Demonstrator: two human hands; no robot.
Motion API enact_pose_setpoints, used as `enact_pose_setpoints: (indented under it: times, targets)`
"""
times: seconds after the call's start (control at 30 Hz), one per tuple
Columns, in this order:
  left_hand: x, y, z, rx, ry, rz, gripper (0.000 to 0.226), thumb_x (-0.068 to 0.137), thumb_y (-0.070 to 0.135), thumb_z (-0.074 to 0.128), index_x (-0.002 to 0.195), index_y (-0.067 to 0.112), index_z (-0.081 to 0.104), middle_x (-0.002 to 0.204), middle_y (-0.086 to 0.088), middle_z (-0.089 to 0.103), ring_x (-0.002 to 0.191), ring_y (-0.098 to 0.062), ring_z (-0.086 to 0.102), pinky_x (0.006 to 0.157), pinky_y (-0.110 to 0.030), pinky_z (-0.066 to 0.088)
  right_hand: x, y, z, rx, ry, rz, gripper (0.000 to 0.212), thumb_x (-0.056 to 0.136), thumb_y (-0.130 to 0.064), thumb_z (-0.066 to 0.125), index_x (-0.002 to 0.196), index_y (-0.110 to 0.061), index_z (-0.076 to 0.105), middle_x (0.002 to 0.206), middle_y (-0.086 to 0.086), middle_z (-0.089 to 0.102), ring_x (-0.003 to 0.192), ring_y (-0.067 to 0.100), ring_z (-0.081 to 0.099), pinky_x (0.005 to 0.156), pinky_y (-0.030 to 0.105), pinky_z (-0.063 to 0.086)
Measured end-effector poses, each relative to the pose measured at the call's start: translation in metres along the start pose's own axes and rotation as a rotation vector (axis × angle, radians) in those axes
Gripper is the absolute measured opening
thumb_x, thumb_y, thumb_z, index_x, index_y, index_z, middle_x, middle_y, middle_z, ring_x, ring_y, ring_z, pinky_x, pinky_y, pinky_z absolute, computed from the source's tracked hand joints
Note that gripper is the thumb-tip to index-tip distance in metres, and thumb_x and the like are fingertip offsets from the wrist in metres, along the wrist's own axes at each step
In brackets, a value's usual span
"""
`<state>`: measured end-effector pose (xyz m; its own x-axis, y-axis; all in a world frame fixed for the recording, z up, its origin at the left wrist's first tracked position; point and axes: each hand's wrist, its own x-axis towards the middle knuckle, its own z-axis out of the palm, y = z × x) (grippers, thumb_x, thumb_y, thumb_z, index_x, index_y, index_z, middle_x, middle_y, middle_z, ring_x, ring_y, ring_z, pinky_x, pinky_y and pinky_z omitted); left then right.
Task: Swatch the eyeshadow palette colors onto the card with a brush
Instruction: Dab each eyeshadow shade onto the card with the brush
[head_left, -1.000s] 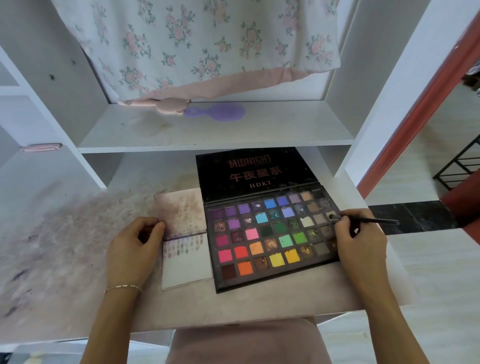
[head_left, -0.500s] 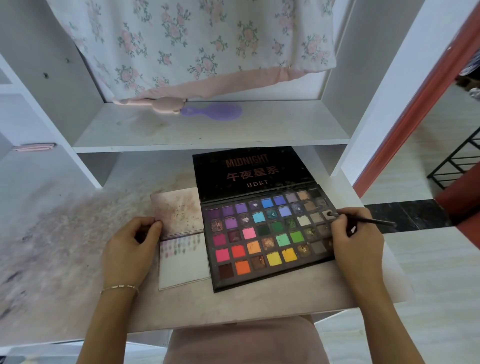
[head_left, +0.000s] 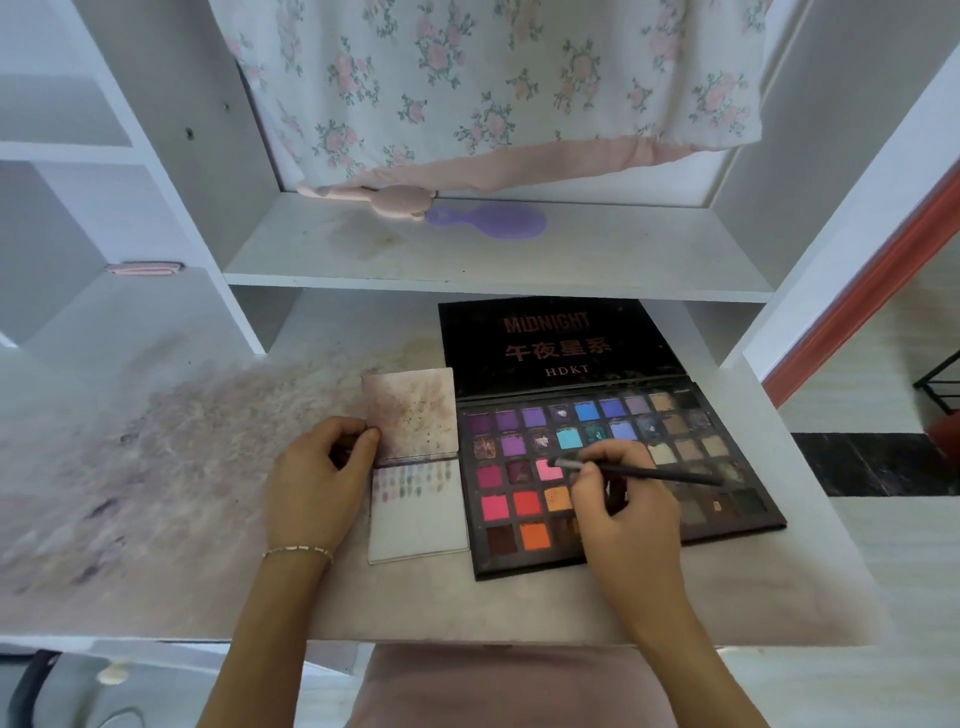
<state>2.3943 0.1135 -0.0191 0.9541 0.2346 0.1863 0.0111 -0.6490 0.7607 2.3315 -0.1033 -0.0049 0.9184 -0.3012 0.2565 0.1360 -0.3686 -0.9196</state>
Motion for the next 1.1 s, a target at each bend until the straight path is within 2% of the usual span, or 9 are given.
enact_pose_setpoints:
  times: [0.17,0.23,0.37,0.5,0.6,0.77,0.93,1.1]
  targets:
    - [0.001,-0.002,-0.001,0.008,0.011,0.027,0.006,0.084,0.019,0.061,0.082,0.021,0.066,0.072,0.008,0.061,0.069,-0.011,0.055,0.058,-0.017,0.037,-0.006,-0.013,0.026,0.019,-0.131,-0.039,0.031,0.085,-0.003,0.054,0.075,-0.031,0.05,0.055,-0.008,0.052,0.049,0.005,0.049,0.043,0.011,0.035]
    - [0.001,-0.004,-0.001,0.008,0.02,0.024,0.006,0.083,0.02,0.062,0.08,0.022,0.066,0.07,0.01,0.06,0.067,-0.009,0.054,0.057,-0.016,0.036,-0.005,-0.016,0.034,-0.033,-0.164,-0.075,0.032,0.084,-0.004,0.056,0.074,-0.034,0.05,0.06,-0.014,0.052,0.056,0.004,0.052,0.047,0.01,0.038]
    - [0.002,-0.006,0.0,-0.011,0.023,0.026,0.011,0.082,0.02,0.062,0.075,0.029,0.062,0.067,0.016,0.058,0.065,-0.004,0.053,0.058,-0.016,0.036,-0.005,-0.017,0.043,-0.139,-0.236,-0.101,0.033,0.083,-0.01,0.059,0.077,-0.04,0.048,0.078,-0.008,0.056,0.077,0.004,0.053,0.062,0.013,0.044]
    - [0.001,-0.007,0.0,-0.029,0.032,0.03,0.013,0.081,0.021,0.062,0.074,0.032,0.06,0.066,0.02,0.057,0.065,0.0,0.054,0.057,-0.014,0.035,-0.006,-0.014,0.046,-0.216,-0.299,-0.114,0.022,0.083,-0.013,0.059,0.083,-0.034,0.051,0.084,-0.013,0.055,0.089,-0.004,0.047,0.071,0.01,0.043]
    - [0.001,-0.007,0.0,-0.026,0.036,0.036,0.013,0.081,0.022,0.062,0.074,0.033,0.06,0.066,0.021,0.056,0.065,0.003,0.053,0.057,-0.011,0.033,-0.005,-0.014,0.047,-0.24,-0.303,-0.133,0.022,0.084,-0.016,0.059,0.083,-0.036,0.05,0.083,-0.018,0.054,0.09,-0.004,0.048,0.071,0.01,0.043]
    - [0.001,-0.008,0.001,-0.022,0.036,0.032,0.012,0.082,0.021,0.062,0.075,0.031,0.061,0.066,0.02,0.056,0.065,0.003,0.053,0.056,-0.012,0.033,-0.005,-0.014,0.047,-0.251,-0.329,-0.092,0.021,0.084,-0.018,0.059,0.081,-0.037,0.05,0.085,-0.014,0.056,0.083,0.0,0.052,0.07,0.016,0.046]
    - [0.002,-0.009,0.001,-0.001,0.033,0.028,0.007,0.082,0.023,0.062,0.077,0.028,0.064,0.067,0.018,0.057,0.065,0.003,0.052,0.055,-0.013,0.033,-0.003,-0.015,0.047,-0.254,-0.333,-0.077,0.022,0.084,-0.018,0.058,0.081,-0.038,0.048,0.086,-0.015,0.054,0.082,0.0,0.053,0.067,0.013,0.045]
    - [0.001,-0.009,0.001,-0.002,0.033,0.025,0.006,0.082,0.022,0.062,0.078,0.027,0.065,0.069,0.014,0.06,0.065,0.002,0.052,0.056,-0.013,0.034,-0.004,-0.015,0.047,-0.255,-0.346,-0.069,0.02,0.084,-0.018,0.058,0.08,-0.036,0.05,0.086,-0.014,0.055,0.082,0.001,0.053,0.068,0.016,0.047]
